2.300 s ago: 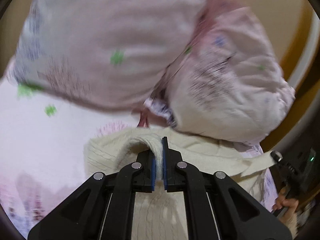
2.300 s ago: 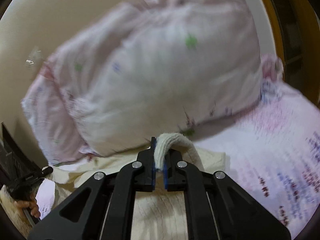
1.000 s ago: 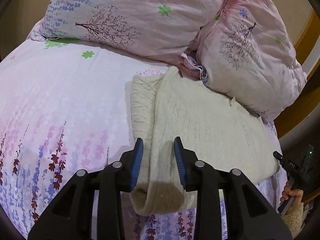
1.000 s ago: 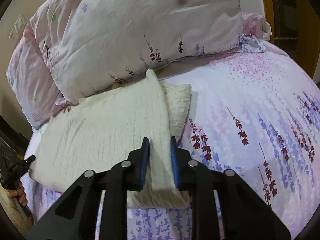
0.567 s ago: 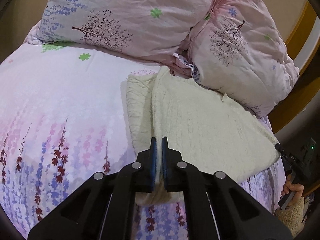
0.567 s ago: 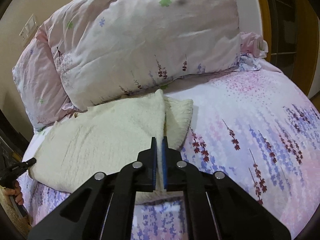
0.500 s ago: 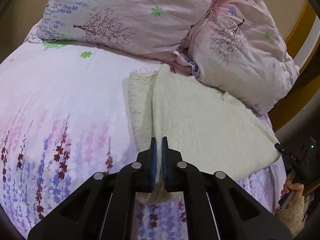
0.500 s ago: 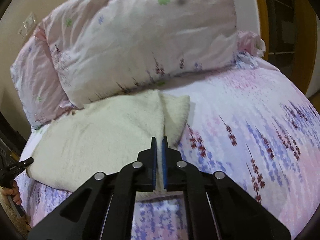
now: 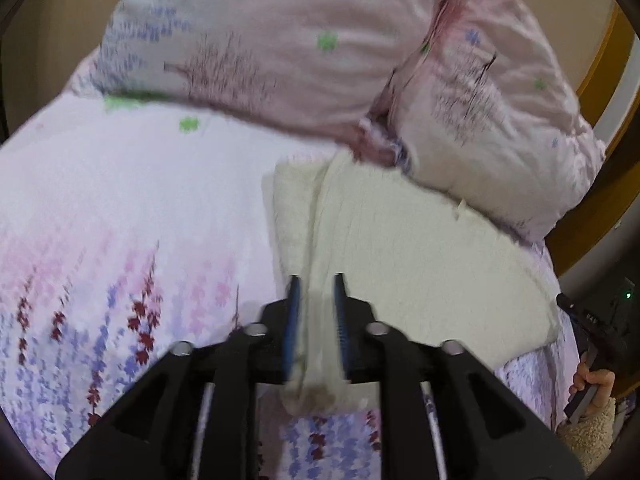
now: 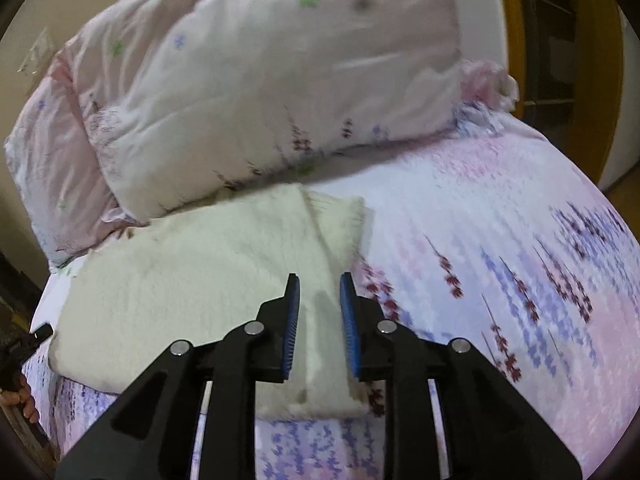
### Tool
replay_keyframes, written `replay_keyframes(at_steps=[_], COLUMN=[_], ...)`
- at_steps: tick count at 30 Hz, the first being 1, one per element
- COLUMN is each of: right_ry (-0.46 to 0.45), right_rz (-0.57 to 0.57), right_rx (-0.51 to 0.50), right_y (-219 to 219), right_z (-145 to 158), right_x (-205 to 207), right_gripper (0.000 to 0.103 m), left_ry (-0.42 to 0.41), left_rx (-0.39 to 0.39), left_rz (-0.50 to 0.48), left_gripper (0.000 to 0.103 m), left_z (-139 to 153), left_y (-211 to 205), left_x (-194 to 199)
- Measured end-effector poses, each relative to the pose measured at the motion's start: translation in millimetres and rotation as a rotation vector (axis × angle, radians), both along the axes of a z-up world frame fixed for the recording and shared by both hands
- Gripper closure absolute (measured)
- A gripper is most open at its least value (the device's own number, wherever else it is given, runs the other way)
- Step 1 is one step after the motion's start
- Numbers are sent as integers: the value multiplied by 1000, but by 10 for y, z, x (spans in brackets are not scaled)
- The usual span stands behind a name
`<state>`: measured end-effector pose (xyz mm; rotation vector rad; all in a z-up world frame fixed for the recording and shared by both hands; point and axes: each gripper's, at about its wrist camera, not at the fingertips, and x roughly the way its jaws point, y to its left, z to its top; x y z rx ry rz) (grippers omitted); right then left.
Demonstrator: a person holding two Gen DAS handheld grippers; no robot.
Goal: Fold small clothes
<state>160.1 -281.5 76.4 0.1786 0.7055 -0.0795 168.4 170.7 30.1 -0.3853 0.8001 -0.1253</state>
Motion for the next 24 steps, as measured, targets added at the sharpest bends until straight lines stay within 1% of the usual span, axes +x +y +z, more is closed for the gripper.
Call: replay_keyframes(at_steps=[1,3,4,7,11,13,16,17,19,21,24], right_ry=[5,21,24,18,30,69,186,168,173,149,107], right_rz=[16,57,68,99,118,123,57,55,49,49,68], right_rx=[-5,-22,-28,-73,-102,-111,-130,-97,-77,-60,-105], right_y=[47,179,227,379,449,465,367,309,284,305,382], right_z=[-2,-30,-38,-41,-34,-77,-287,-298,-268,-195,-114], right_x=[23,94,113,210,432,596,885,907,928,846,694], right_gripper=[81,81,81,81,81,81,84,84,84,84,81], left_ry=[-26,-48,-49,-34,13,34,45,45,43,39,36], left_rx=[8,31,53,89,93,95,94,96,101,91,72], left_rz=[-7,-29,-49,-88,-93,-87,-85,-87,-93,-100,-106], left_gripper=[69,61,60,59,59,59,59,59,57,55,53], left_z=[55,100,98,32,-110,-170,-219,-222,-216,-211,-219], left_y=[-48,-155,-249,-419,-482,-477,-468,-468,-475,-458,-438], left_x=[-7,1,16,81,165,187,200,204,203,193,217])
